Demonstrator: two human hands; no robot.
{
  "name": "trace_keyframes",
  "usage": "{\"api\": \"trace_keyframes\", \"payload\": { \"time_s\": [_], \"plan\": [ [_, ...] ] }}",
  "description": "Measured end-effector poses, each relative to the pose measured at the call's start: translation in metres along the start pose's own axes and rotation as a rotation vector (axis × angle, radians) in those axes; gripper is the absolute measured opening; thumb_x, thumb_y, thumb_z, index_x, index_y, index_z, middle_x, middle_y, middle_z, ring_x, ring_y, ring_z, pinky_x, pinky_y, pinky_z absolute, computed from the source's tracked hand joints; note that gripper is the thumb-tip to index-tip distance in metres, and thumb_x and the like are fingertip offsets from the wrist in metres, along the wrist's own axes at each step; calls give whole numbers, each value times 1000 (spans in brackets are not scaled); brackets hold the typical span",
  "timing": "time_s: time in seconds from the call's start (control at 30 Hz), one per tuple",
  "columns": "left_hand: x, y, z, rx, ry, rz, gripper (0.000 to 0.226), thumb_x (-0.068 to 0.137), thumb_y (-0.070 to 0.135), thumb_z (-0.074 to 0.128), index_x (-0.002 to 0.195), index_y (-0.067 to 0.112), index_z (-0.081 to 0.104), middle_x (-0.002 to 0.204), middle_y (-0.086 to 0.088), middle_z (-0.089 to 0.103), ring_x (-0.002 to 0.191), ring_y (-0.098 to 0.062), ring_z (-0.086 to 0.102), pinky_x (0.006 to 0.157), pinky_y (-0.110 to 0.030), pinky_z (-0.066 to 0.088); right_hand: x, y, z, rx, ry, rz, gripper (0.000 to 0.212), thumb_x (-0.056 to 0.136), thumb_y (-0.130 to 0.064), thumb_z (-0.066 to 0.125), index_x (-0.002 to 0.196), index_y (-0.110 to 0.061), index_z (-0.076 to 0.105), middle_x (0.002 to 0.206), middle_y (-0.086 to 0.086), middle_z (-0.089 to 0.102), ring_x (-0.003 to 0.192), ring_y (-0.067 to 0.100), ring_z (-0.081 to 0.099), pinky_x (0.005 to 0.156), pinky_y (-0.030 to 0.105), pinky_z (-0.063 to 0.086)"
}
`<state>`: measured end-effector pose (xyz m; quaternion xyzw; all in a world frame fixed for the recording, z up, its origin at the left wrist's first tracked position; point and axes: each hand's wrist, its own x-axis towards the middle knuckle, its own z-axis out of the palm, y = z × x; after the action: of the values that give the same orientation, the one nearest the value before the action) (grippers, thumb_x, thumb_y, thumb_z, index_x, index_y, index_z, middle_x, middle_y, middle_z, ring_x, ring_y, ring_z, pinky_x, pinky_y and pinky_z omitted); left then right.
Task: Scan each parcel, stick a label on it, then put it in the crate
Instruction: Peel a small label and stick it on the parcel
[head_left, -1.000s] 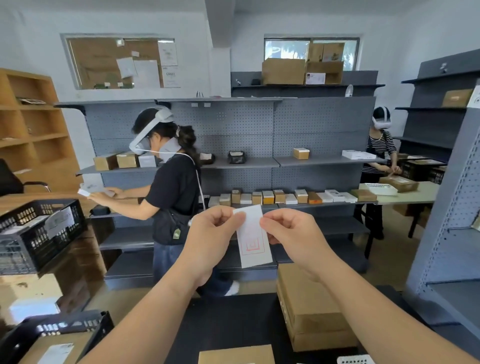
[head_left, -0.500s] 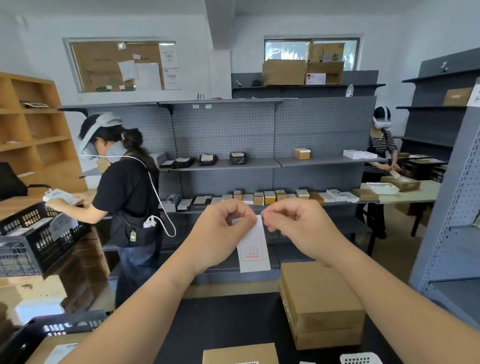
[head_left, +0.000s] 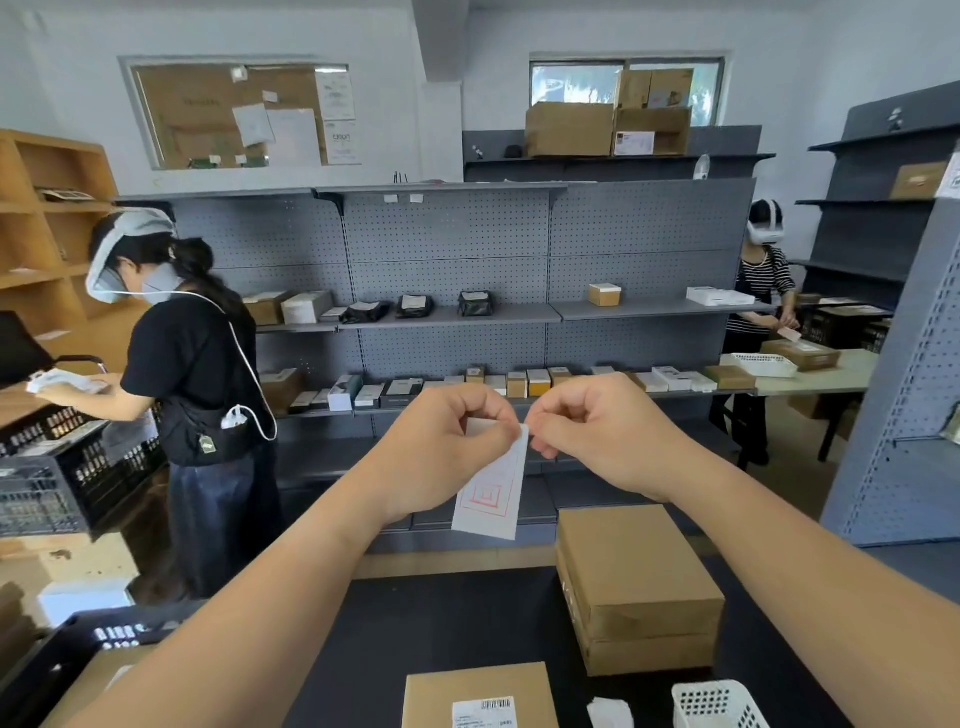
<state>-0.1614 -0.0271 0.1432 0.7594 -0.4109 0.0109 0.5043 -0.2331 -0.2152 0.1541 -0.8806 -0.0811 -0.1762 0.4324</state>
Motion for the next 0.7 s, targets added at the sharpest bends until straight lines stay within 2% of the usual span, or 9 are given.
{"api": "trace_keyframes", "payload": {
  "time_s": [0.2,0.37,0.43,0.47,0.53,0.6,0.7],
  "plan": [
    [-2,1,-1,2,-9,-11,16,95,23,67,80,25,69,83,-21,64,65,-23,49,60,-35,41,-3,2,2,33,-11,11,17,96,-16,66,85,-21,78,73,-6,75,72,3,69,71,14,55],
    [-3,-3,0,-30,22,-38,14,93,21,68,80,23,70,79,-21,65,64,-21,52,60,-36,41,-3,6,10,145,12,54,17,96,-12,65,85,-15,77,70,-4,74,68,5,67,70,18,55],
    [-5,-5,3,-21,89,-40,9,92,23,71,84,27,70,81,-10,67,70,-13,55,66,-32,44,-3,8,17,244,51,92,18,96,-10,63,84,-12,76,67,-4,71,66,5,65,67,19,54],
    [-6,-6,5,14,151,-35,8,90,25,73,89,31,69,86,2,67,74,-7,53,70,-27,44,-4,9,21,291,80,104,18,96,-9,61,85,-10,75,66,-5,70,64,5,63,65,18,53],
    [-10,-8,11,122,319,3,22,85,30,77,98,38,62,99,17,61,85,-1,49,79,-16,39,-6,11,31,371,168,112,20,96,-8,59,83,-9,74,64,-4,67,63,4,61,63,19,50],
    [-16,-6,19,161,476,49,24,82,32,79,96,37,60,98,18,58,91,-1,48,81,-15,37,-7,13,41,408,286,110,19,95,-11,61,82,-12,74,66,-2,68,66,5,61,67,26,54],
    [-22,0,26,105,525,59,11,85,24,77,83,31,70,86,16,64,76,4,50,71,-14,36,-9,15,52,354,403,56,16,93,-17,64,81,-18,75,71,5,71,68,12,63,72,35,56]
  ]
}}
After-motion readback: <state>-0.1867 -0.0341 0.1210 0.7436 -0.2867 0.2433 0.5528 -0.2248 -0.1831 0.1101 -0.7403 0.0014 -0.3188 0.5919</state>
